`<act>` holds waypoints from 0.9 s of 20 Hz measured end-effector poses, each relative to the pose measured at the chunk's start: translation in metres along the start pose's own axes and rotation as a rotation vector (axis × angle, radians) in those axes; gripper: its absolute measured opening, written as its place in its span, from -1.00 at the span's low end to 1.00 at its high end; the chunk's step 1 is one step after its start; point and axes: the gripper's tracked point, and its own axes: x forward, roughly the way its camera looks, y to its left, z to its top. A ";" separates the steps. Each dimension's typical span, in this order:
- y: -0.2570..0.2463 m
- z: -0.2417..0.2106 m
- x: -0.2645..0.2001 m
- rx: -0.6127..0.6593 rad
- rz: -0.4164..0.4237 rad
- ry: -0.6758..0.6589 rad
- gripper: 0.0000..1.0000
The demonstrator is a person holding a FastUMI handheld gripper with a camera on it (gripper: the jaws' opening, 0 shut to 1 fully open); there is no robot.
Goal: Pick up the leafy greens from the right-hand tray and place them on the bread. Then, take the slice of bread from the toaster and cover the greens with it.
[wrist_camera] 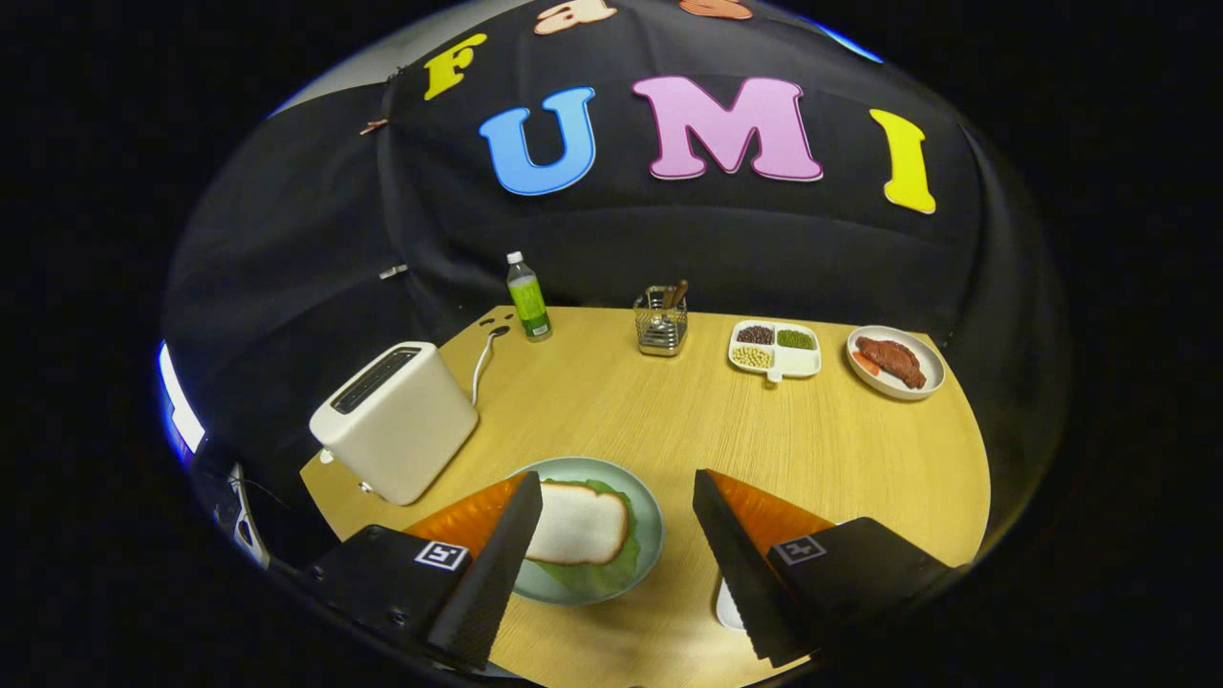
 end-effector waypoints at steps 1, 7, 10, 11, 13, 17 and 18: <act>0.007 0.008 -0.009 -0.010 0.015 -0.022 0.98; 0.034 0.065 -0.069 -0.115 0.024 -0.188 0.98; 0.042 0.097 -0.106 -0.194 -0.003 -0.288 0.98; 0.043 0.105 -0.117 -0.221 -0.013 -0.315 0.98; 0.050 0.117 -0.137 -0.261 -0.028 -0.359 0.98; 0.059 0.107 -0.166 -0.289 -0.053 -0.380 0.96; 0.058 0.102 -0.169 -0.284 -0.064 -0.377 0.96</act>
